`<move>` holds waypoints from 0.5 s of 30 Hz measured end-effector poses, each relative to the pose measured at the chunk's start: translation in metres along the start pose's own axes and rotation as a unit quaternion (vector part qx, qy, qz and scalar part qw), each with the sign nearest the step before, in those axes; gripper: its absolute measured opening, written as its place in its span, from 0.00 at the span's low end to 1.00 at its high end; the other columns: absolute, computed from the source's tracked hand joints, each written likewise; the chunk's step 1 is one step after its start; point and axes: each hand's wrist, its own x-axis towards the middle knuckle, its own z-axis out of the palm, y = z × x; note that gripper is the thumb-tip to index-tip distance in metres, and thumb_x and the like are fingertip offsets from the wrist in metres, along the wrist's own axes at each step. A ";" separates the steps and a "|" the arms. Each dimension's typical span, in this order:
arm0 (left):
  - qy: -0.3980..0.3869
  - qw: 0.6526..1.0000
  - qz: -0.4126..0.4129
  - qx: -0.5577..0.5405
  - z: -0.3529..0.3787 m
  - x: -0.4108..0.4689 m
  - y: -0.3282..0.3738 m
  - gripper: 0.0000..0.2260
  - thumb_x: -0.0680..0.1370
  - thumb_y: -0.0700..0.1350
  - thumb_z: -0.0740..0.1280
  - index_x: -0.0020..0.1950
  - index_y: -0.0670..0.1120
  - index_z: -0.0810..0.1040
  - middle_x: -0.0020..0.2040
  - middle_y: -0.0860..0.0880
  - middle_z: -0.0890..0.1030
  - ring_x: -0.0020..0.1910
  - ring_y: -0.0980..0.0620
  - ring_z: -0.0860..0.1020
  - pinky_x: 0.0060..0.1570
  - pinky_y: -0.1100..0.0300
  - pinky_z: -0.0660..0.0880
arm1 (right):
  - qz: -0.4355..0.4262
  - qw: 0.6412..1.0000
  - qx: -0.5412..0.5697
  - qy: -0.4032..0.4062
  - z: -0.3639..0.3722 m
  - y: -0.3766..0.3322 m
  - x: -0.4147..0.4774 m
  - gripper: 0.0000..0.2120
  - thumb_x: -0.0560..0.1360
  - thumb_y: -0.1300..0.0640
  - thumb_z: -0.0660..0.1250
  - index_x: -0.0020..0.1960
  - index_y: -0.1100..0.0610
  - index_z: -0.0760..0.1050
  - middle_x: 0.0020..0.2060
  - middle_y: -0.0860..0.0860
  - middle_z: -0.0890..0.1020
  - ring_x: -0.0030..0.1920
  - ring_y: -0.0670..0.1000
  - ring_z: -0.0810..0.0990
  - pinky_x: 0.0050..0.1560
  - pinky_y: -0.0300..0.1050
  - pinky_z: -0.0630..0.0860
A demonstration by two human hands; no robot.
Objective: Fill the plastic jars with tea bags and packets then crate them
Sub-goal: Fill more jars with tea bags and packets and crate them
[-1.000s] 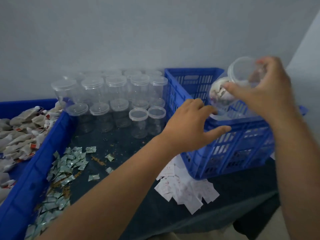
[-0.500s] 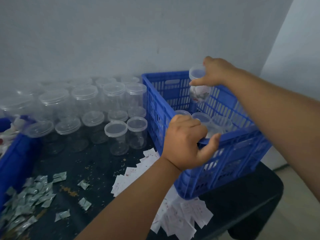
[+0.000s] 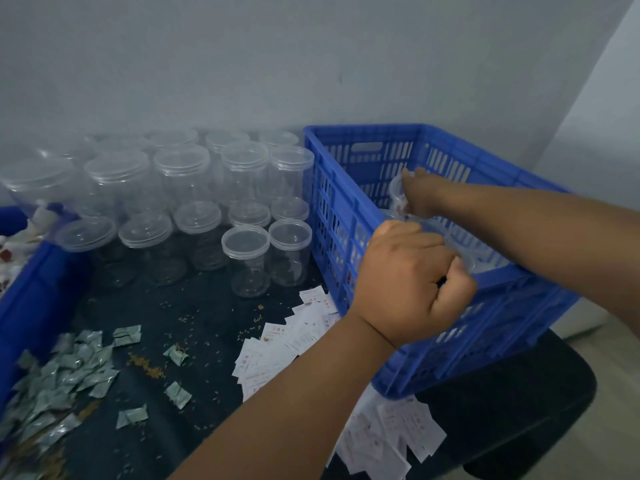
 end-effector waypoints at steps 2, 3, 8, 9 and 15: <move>0.007 1.000 0.000 -0.002 0.001 0.001 0.001 0.18 0.78 0.42 0.59 0.27 0.44 0.69 0.28 0.51 0.64 0.31 0.48 0.63 0.40 0.48 0.67 | 0.007 1.000 -0.007 -0.018 0.000 -0.004 -0.004 0.47 0.85 0.54 0.68 0.86 0.62 0.36 0.85 0.66 0.47 0.79 0.69 0.67 0.75 0.59 0.70; 0.009 1.000 0.002 -0.005 0.001 0.001 0.001 0.18 0.77 0.42 0.59 0.27 0.44 0.69 0.29 0.52 0.63 0.31 0.48 0.63 0.40 0.48 0.66 | 0.004 1.000 -0.003 -0.022 -0.001 -0.005 -0.008 0.44 0.86 0.56 0.68 0.86 0.63 0.39 0.85 0.66 0.50 0.78 0.67 0.69 0.75 0.57 0.71; 0.015 1.000 -0.002 -0.003 0.000 0.001 0.005 0.17 0.76 0.42 0.59 0.27 0.45 0.68 0.29 0.54 0.62 0.30 0.49 0.63 0.41 0.51 0.66 | -0.043 0.992 -0.049 -0.105 -0.014 -0.014 -0.045 0.18 0.87 0.61 0.63 0.75 0.64 0.74 0.72 0.62 0.77 0.73 0.63 0.76 0.71 0.58 0.72; 0.011 1.000 -0.009 -0.003 -0.001 0.001 0.006 0.17 0.76 0.42 0.59 0.26 0.45 0.68 0.29 0.54 0.62 0.30 0.49 0.63 0.41 0.51 0.66 | -0.048 0.993 -0.041 -0.103 -0.021 -0.017 -0.052 0.17 0.87 0.61 0.63 0.74 0.64 0.74 0.72 0.62 0.77 0.73 0.64 0.76 0.71 0.58 0.72; -0.029 0.999 -0.024 0.000 -0.006 0.003 0.005 0.19 0.78 0.42 0.58 0.26 0.43 0.69 0.28 0.53 0.63 0.29 0.49 0.63 0.44 0.56 0.61 | -0.122 0.988 0.092 0.018 -0.100 -0.036 -0.103 0.17 0.88 0.55 0.61 0.72 0.62 0.77 0.69 0.61 0.80 0.70 0.64 0.77 0.69 0.55 0.72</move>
